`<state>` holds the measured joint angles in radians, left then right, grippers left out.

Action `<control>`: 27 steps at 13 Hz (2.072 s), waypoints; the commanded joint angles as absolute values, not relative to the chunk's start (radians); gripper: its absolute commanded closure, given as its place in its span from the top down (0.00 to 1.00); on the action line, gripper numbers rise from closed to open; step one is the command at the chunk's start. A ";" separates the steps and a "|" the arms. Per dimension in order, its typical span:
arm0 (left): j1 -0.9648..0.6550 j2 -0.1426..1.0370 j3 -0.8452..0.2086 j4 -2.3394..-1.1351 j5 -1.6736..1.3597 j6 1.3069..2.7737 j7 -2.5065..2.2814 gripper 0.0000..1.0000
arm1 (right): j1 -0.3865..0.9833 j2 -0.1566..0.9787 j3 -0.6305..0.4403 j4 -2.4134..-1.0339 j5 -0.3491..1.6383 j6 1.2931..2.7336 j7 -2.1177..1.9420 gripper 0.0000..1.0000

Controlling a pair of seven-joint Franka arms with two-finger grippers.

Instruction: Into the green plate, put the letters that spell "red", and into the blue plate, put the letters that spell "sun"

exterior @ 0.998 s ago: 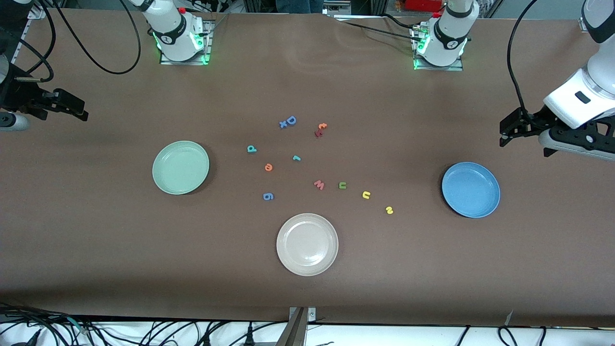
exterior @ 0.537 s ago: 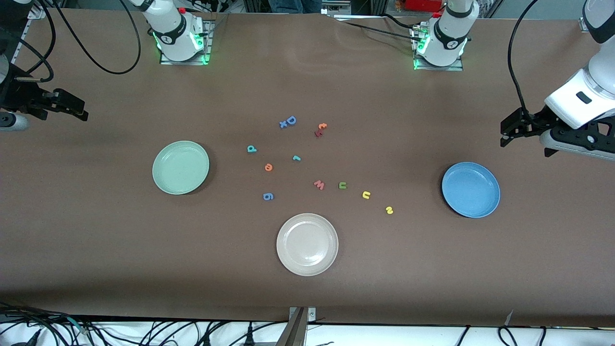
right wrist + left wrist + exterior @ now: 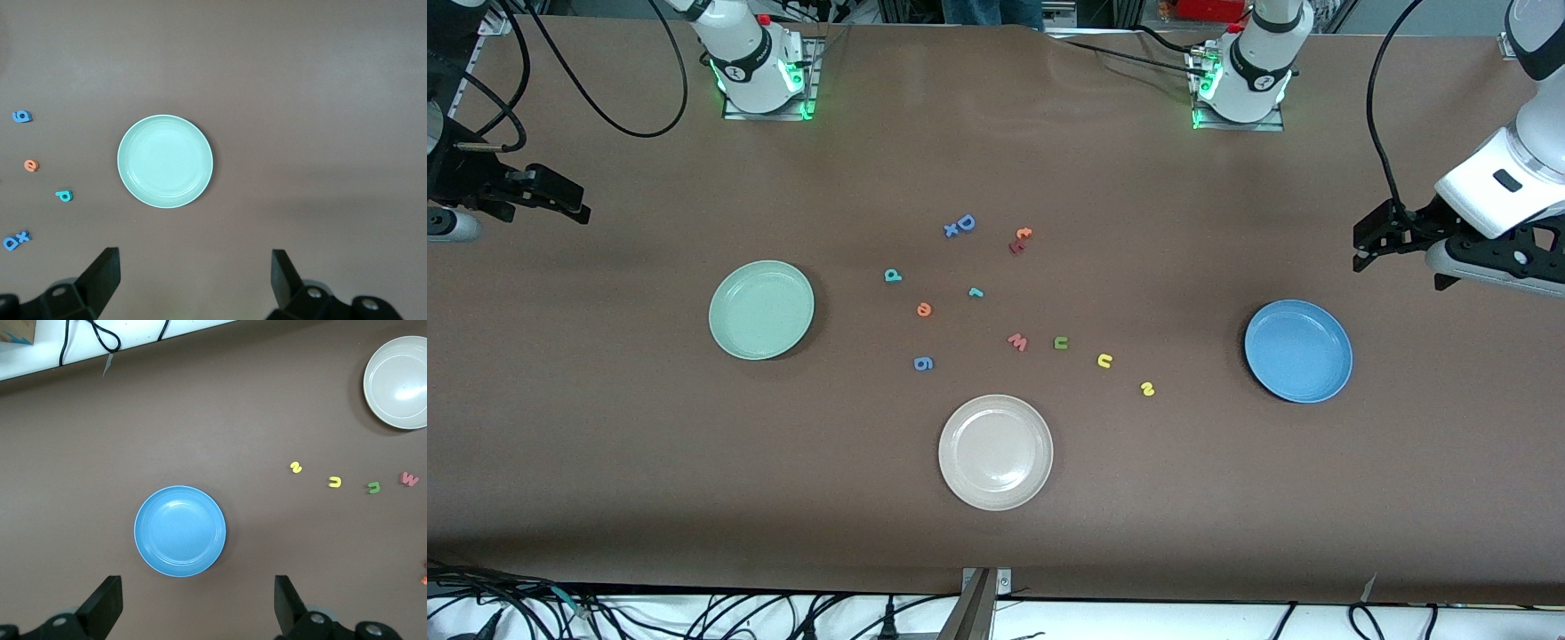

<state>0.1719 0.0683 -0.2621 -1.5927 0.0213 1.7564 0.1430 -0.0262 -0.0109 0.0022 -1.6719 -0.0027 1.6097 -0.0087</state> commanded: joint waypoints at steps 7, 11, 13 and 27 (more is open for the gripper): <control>0.172 0.051 -0.256 -1.621 0.048 1.776 0.129 1.00 | -0.025 -0.003 -0.003 -1.652 0.012 1.601 -0.020 1.00; 0.167 0.054 -0.256 -1.614 0.048 1.779 0.129 1.00 | -0.025 -0.003 -0.005 -1.652 0.014 1.601 -0.020 1.00; 0.163 0.054 -0.250 -1.609 0.048 1.779 0.129 1.00 | -0.023 -0.003 -0.005 -1.652 0.014 1.601 -0.020 1.00; 0.166 0.095 -0.253 -1.649 0.046 1.773 0.160 1.00 | 0.162 0.149 0.023 -1.660 0.055 1.465 -0.005 1.00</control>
<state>0.1713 0.0895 -0.2531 -1.6342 0.0213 1.7688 0.1463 0.0952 0.1022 0.0255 -1.6743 0.0352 1.4624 -0.0115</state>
